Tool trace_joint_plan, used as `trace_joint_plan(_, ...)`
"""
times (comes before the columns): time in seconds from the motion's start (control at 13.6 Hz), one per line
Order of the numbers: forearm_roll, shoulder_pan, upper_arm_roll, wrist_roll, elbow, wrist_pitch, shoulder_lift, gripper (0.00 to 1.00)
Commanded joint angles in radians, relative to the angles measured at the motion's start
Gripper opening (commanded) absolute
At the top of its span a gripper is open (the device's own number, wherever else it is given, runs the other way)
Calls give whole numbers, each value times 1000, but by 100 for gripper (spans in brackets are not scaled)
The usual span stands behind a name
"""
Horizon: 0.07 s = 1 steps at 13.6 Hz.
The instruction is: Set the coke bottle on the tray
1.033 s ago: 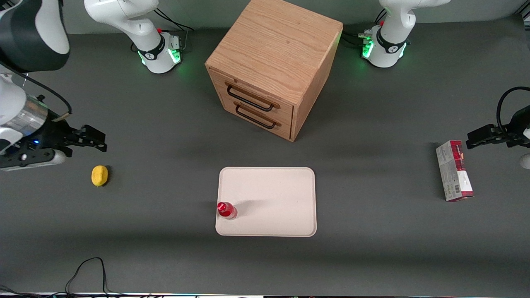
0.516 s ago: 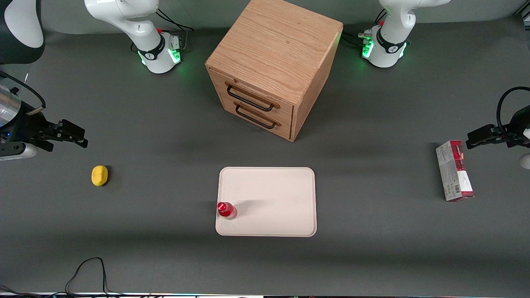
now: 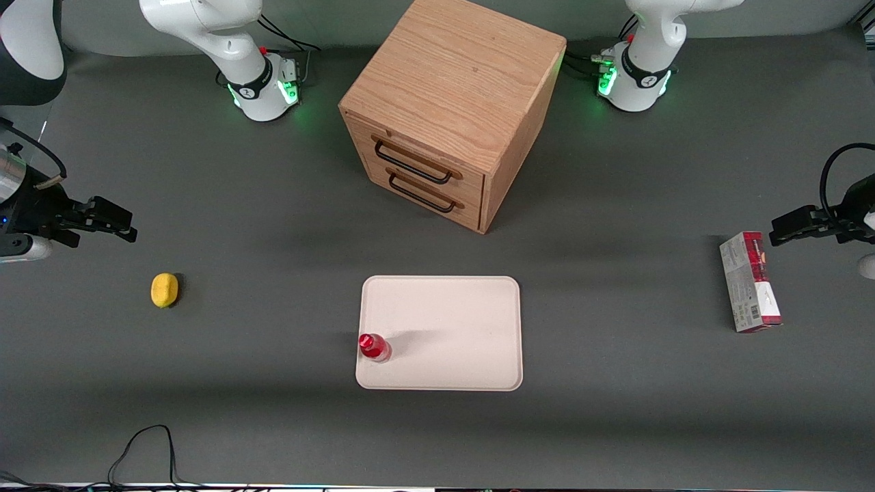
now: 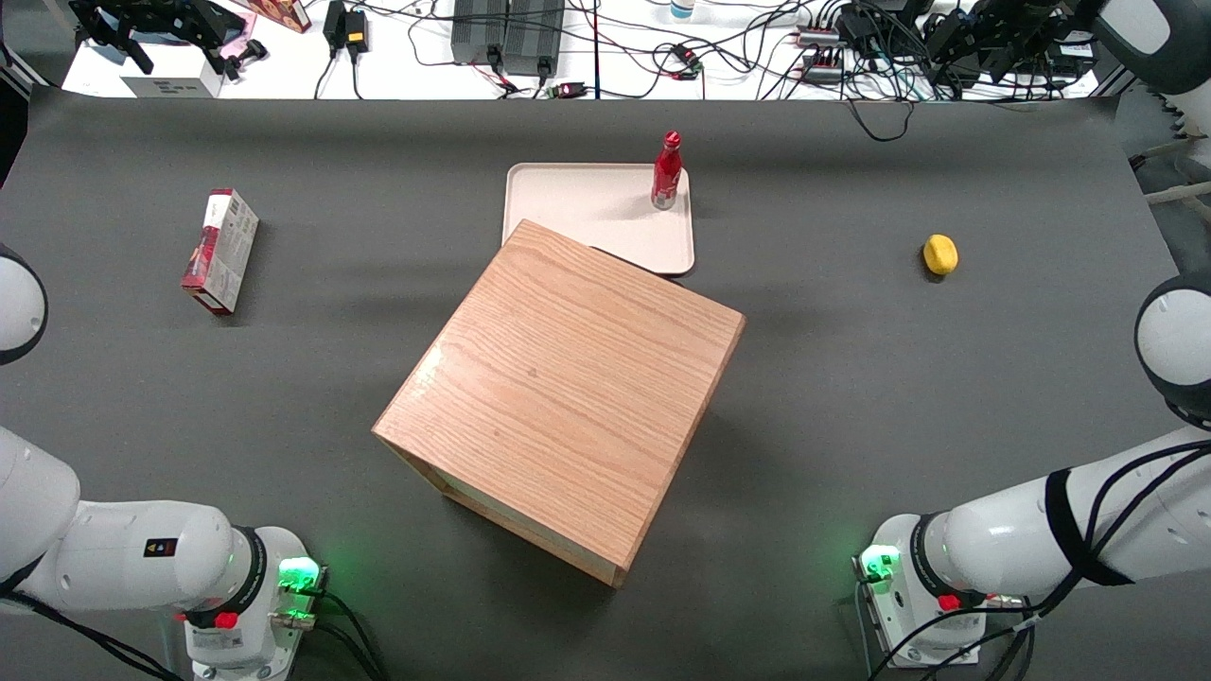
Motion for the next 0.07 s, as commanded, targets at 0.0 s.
trace_joint_plan(0.0,-17,5,-3,12,10,-14,-7,100)
